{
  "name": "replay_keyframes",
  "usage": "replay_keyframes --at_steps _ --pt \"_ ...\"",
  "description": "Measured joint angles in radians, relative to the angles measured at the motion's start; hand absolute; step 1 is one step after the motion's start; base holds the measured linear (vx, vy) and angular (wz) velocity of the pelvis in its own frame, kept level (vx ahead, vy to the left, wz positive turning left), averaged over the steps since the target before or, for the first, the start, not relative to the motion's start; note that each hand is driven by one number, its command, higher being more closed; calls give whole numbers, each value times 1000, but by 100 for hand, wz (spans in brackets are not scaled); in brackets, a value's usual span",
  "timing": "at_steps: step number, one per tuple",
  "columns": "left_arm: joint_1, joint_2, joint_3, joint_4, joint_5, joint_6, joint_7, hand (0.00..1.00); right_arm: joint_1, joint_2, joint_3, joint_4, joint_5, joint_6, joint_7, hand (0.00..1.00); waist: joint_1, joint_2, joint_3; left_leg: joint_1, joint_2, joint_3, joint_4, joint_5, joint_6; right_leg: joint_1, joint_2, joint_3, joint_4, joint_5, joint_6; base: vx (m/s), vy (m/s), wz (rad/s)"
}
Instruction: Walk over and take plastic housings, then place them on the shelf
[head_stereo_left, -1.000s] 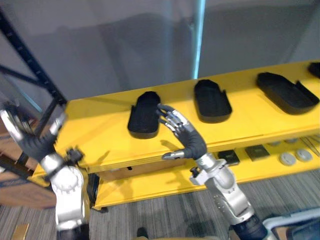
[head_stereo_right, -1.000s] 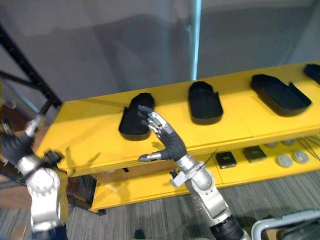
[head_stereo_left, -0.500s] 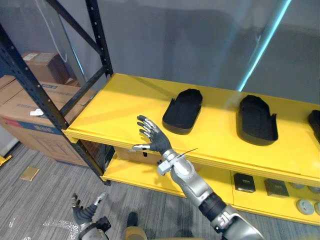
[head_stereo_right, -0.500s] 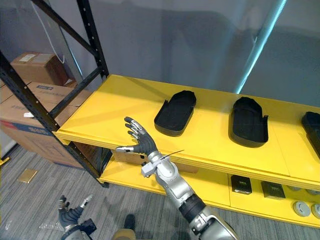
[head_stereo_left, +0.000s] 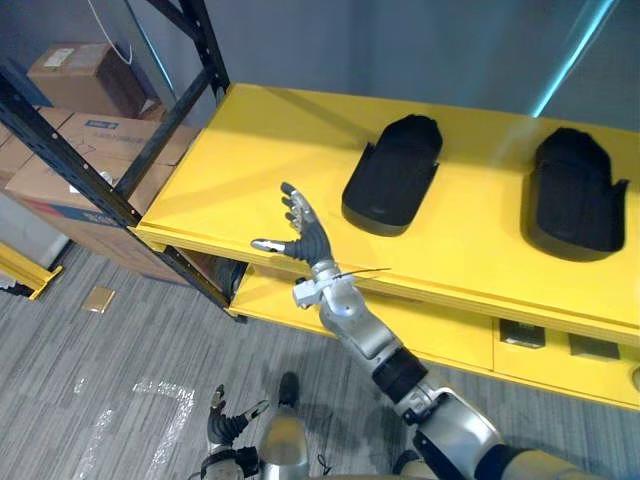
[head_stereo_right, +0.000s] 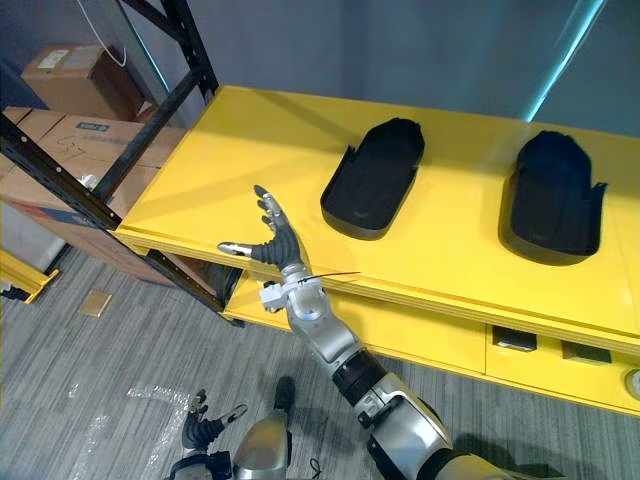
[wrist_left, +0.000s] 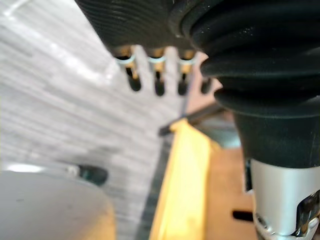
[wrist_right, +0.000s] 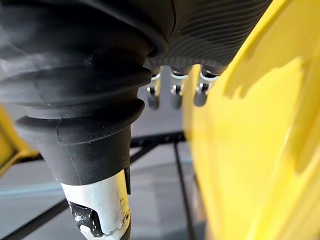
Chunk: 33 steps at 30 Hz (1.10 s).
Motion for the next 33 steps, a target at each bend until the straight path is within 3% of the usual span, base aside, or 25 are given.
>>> replay_keyframes --at_steps 5,8,16,33 --pt "-6 -1 -20 2 -48 -6 -22 0 -67 -3 -67 39 -29 20 -33 0 -8 31 49 10 -15 -14 2 -1 1 -9 -25 -4 58 -42 5 -1 -20 6" --pt "-6 1 -19 20 -68 -11 -35 0 -71 -3 -67 69 -29 39 -40 0 -7 32 51 6 -17 -18 21 -14 3 -17 -33 -3 84 -64 3 -5 -6 2" --pt "-6 2 -17 42 -75 -45 -50 0 -78 -7 -86 75 -68 34 -61 0 -11 33 67 11 -17 -18 23 -18 2 -19 -38 -4 112 -85 2 2 -4 0" --pt "-5 7 -22 42 -77 -33 -53 0 -82 -29 -135 75 -71 40 -96 0 -14 32 69 33 -17 8 21 -22 7 -17 -45 14 118 -84 3 -3 -1 -3"
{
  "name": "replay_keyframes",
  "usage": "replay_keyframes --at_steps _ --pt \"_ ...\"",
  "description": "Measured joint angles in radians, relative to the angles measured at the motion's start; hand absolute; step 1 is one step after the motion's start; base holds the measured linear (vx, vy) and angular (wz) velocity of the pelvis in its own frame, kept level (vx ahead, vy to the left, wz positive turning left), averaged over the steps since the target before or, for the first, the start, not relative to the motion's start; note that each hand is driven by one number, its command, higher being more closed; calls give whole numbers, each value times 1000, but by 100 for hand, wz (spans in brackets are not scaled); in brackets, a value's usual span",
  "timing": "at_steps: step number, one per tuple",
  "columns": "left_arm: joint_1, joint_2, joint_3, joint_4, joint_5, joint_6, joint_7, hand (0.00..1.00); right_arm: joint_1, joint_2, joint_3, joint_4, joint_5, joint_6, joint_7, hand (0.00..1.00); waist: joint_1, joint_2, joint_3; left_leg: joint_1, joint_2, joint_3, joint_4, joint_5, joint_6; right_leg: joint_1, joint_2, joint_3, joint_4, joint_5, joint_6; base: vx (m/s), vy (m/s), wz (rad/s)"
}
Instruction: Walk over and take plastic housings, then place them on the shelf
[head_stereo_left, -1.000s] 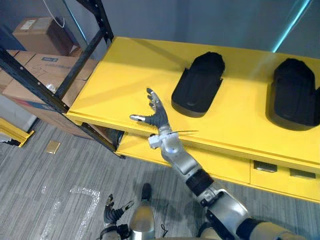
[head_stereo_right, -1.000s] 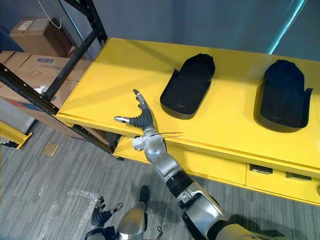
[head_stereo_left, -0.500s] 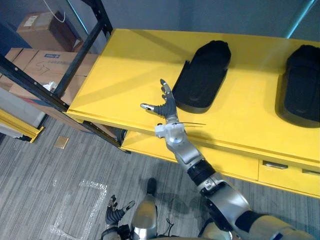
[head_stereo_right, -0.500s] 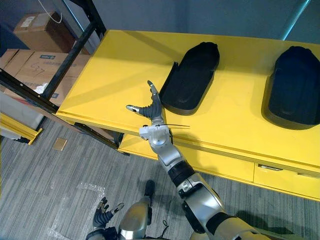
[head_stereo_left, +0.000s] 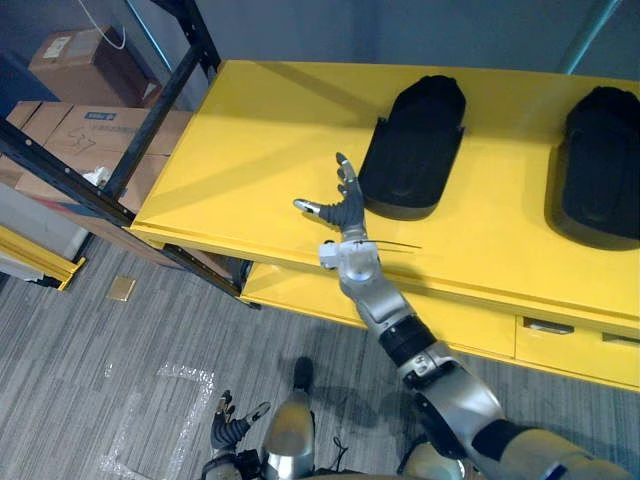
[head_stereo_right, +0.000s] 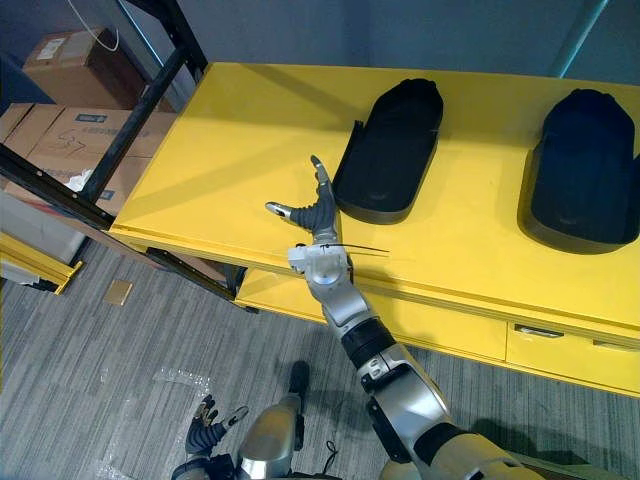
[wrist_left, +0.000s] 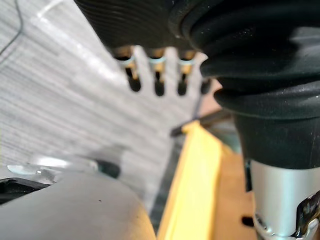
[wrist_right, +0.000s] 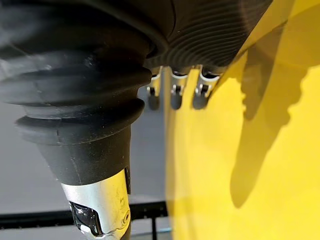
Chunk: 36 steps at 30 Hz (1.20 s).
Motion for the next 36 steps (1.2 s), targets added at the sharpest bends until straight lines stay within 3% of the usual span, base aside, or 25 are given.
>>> replay_keyframes --at_steps 6,10,14,16,17,21,23,28,31,36 --pt "1 0 0 7 -7 -1 -7 0 0 0 10 0 0 -3 22 0 1 0 0 13 0 12 -3 -2 0 2 -1 12 1 0 0 -1 -7 -6" --pt "0 0 2 29 -6 -10 -7 0 1 0 25 -9 5 -52 90 0 0 -1 0 13 5 16 -4 -3 -1 2 4 15 -7 2 2 -2 -2 -1" --pt "0 2 3 39 -5 -12 -7 0 25 9 169 -217 22 -130 197 0 -4 -6 1 23 21 26 -17 -1 -4 19 26 18 -42 24 -3 21 -24 -7" --pt "0 11 3 41 -1 -19 -6 0 56 15 227 -356 24 -136 229 0 -7 -23 -5 31 23 32 -18 -3 -6 28 30 24 -57 27 -3 40 -29 -8" --pt "0 21 4 48 3 -22 -6 0 79 20 258 -432 25 -136 247 100 -18 -37 -11 35 24 32 -18 -4 -8 36 33 22 -65 28 -2 0 0 0" --pt "3 30 51 73 3 -22 3 0 235 7 271 -640 70 -90 278 100 -36 -87 -32 52 32 67 -19 -12 -13 35 38 47 -81 40 -4 4 -4 -19" --pt "14 32 59 76 2 -21 10 0 303 -24 265 -679 89 -65 274 100 -58 -100 -36 51 34 76 -20 -16 -13 34 42 56 -100 55 -2 -19 7 -20" --pt "18 47 49 80 0 -14 39 0 459 -124 228 -697 195 -19 262 100 -69 -123 -45 47 47 116 -21 -20 -15 12 57 101 -142 84 -4 -49 11 -24" --pt "25 56 41 81 -1 -10 44 0 490 -139 226 -697 258 -20 277 100 -86 -130 -47 46 48 122 -21 -20 -15 7 57 107 -144 89 -4 -5 -8 -9" --pt "21 81 7 80 -12 -8 46 0 489 -146 224 -691 279 -35 303 100 -85 -141 -53 41 53 137 -21 -20 -15 0 62 123 -150 106 -8 28 -14 -8"
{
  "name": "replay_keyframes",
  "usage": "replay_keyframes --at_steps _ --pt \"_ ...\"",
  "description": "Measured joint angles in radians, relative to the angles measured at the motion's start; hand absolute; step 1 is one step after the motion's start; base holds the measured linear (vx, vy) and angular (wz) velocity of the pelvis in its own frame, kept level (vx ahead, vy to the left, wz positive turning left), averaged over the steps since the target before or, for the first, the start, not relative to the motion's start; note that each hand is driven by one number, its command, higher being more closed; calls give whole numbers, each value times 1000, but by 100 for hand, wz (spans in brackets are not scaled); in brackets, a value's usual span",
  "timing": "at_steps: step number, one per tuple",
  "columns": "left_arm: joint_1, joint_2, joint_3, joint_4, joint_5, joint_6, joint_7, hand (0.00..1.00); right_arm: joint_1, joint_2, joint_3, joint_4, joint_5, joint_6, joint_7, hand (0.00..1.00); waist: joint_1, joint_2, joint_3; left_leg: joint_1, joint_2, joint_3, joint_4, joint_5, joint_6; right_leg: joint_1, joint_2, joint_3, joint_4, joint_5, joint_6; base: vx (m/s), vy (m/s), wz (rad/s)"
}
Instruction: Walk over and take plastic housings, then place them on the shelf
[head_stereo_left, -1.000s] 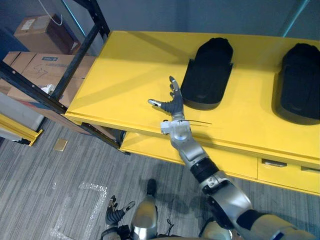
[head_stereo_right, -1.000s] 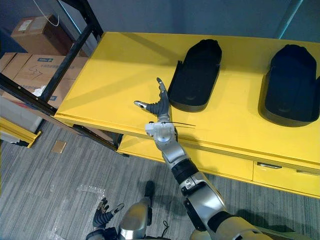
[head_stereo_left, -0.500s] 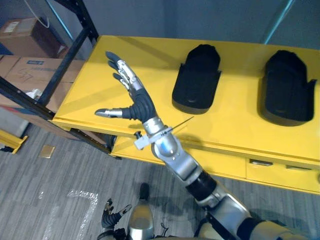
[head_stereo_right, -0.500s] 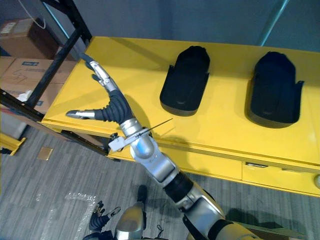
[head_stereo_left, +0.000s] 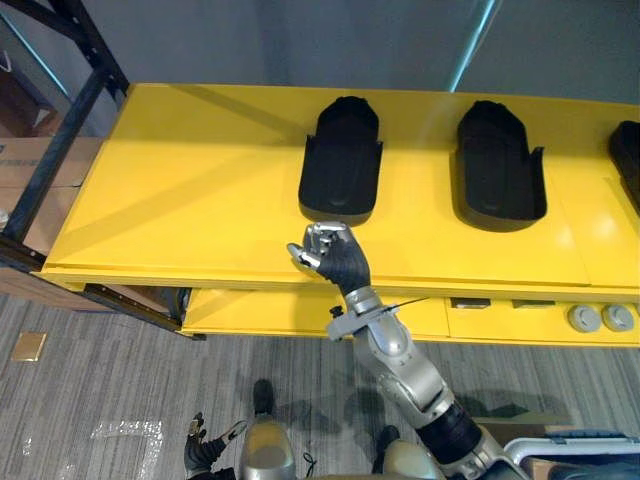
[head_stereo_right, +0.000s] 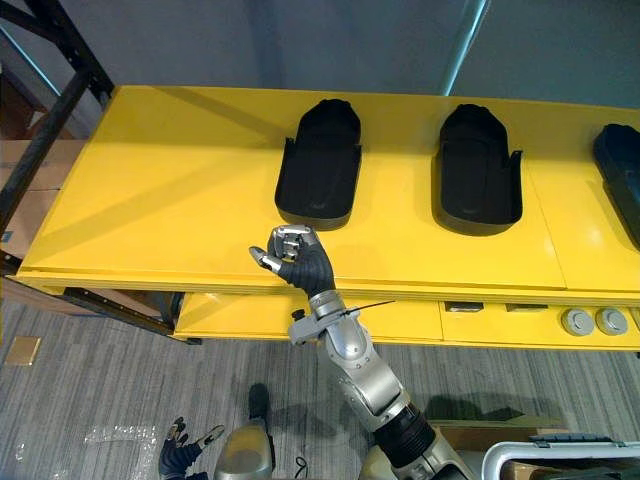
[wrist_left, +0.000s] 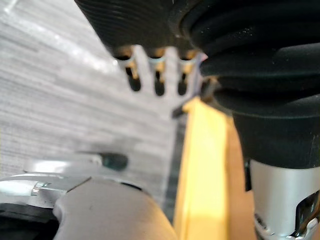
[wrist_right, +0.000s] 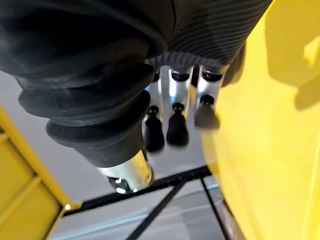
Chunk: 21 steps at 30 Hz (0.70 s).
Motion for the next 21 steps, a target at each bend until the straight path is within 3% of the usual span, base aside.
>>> replay_keyframes --at_steps 5,10,13,21 --pt "0 -1 -6 3 -31 0 21 0 -64 25 -52 186 -51 -57 -78 100 4 1 0 -12 -3 -18 0 3 2 0 -1 -15 2 0 0 -17 -10 8" --pt "-1 -4 -6 19 -37 0 20 0 -133 41 -117 322 -93 -84 -121 100 8 5 2 -15 -13 -29 0 6 5 3 -9 -27 7 -1 1 -13 -1 7" --pt "-3 -4 -6 25 -37 0 19 0 -169 49 -138 365 -121 -87 -138 100 9 7 4 -15 -16 -33 0 6 8 3 -12 -29 14 -4 3 -10 -3 3" --pt "-11 -21 -6 25 -37 6 -4 0 -220 60 -193 483 -201 -89 -220 100 14 49 27 -14 -40 -70 0 9 16 -2 -45 -59 84 -55 11 -14 -5 14"
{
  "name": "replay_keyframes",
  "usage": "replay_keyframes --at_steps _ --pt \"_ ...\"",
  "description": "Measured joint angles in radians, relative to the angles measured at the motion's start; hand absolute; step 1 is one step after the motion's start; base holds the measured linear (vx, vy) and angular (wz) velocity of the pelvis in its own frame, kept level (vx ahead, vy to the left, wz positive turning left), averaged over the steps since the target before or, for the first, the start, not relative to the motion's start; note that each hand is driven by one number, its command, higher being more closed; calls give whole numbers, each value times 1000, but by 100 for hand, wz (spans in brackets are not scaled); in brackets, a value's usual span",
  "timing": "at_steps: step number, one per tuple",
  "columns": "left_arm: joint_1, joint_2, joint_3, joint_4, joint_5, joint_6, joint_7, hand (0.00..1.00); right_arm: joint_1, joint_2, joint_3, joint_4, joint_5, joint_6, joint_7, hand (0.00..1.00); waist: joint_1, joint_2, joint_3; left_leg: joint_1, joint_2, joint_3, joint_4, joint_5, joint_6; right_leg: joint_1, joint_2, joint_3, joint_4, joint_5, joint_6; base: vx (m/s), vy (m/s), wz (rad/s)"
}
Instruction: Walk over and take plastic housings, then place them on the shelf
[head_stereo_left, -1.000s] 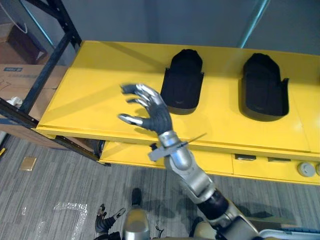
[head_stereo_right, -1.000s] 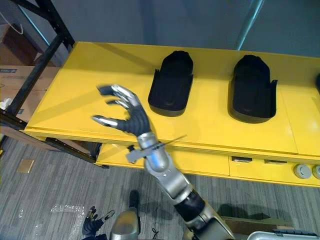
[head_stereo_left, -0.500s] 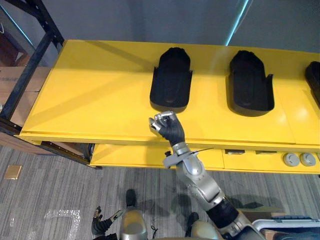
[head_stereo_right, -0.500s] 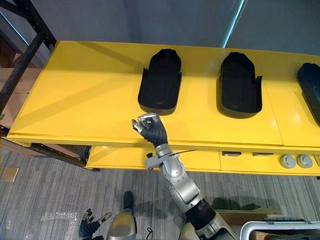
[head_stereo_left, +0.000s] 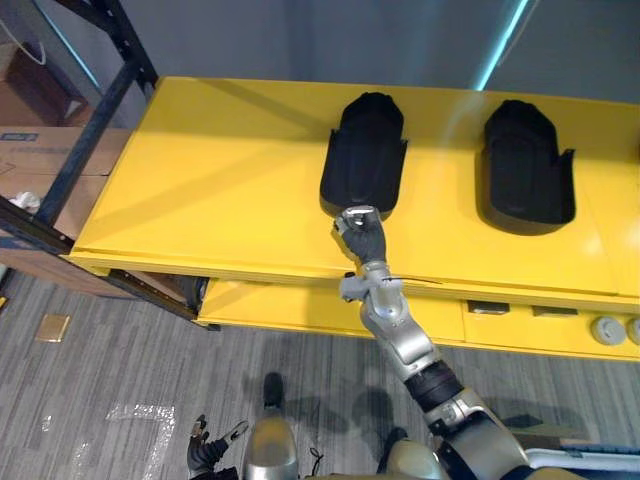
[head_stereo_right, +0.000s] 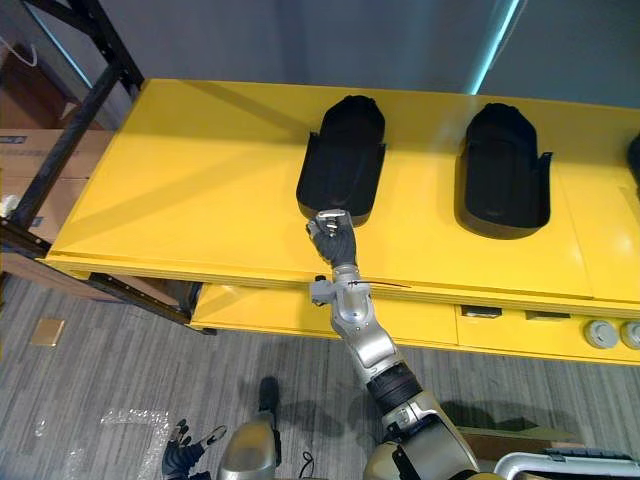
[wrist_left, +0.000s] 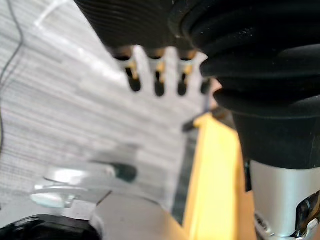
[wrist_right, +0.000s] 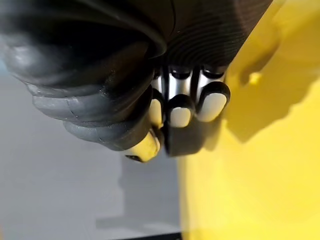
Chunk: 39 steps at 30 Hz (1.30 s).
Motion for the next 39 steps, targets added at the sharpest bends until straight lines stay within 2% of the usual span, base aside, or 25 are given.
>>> replay_keyframes --at_steps 17,20,24,27,28,31,32,34,36,37,39 --pt "-1 -10 0 -4 -30 1 -20 0 -128 5 -72 152 -77 -11 -60 100 5 20 11 5 -22 -8 6 1 -1 -17 -35 -3 71 -43 6 -8 -2 2" --pt "-5 -17 0 -3 -30 0 -27 0 -145 5 -86 169 -78 -18 -69 100 9 32 17 5 -23 -9 6 0 0 -17 -35 -5 73 -43 6 -24 -3 1" --pt "-8 -23 3 2 -27 -8 -37 0 -135 4 -85 166 -75 -62 -64 100 11 37 19 5 -21 -6 3 0 0 -19 -33 -3 69 -43 7 4 -3 -1" --pt "-11 -25 9 13 -16 -20 -42 0 -30 5 -62 15 -74 -101 -49 100 12 33 18 6 -17 8 1 0 -1 -18 -27 6 49 -38 9 32 -12 -10" --pt "-11 -28 15 15 -13 -23 -41 0 35 5 -45 -89 -73 -106 -26 0 7 31 17 10 -11 18 0 -3 -3 -15 -19 13 31 -29 6 49 -16 -19" --pt "-4 -26 23 21 12 -35 -39 0 170 -11 3 -319 -61 -107 54 0 -17 8 9 22 9 57 -1 -10 -11 -11 4 42 -7 -6 0 58 -28 -39" --pt "1 -13 24 21 14 -37 -35 0 248 -30 15 -429 -47 -99 110 0 -35 -13 -3 30 17 78 -1 -10 -12 -9 13 61 -25 4 -3 71 -41 -47" --pt "2 19 23 33 22 -38 -30 0 377 -81 1 -556 -35 -85 163 0 -67 -57 -30 54 28 124 -2 -12 -14 3 26 92 -56 19 -7 64 -48 -54" --pt "1 42 23 50 57 -39 -26 0 501 -114 -74 -607 -31 -73 169 0 -93 -87 -70 65 47 164 -3 -21 -25 0 45 123 -88 35 -13 37 -38 -50" --pt "0 48 23 50 64 -40 -26 0 532 -115 -107 -610 -27 -73 167 0 -98 -92 -74 72 52 174 -4 -24 -28 1 50 135 -92 39 -14 7 -21 -51" --pt "-6 51 24 58 109 -40 -27 0 657 -114 -247 -610 -12 -72 138 0 -110 -97 -103 90 75 226 -8 -45 -44 -18 73 187 -112 57 -19 -29 -3 -64"
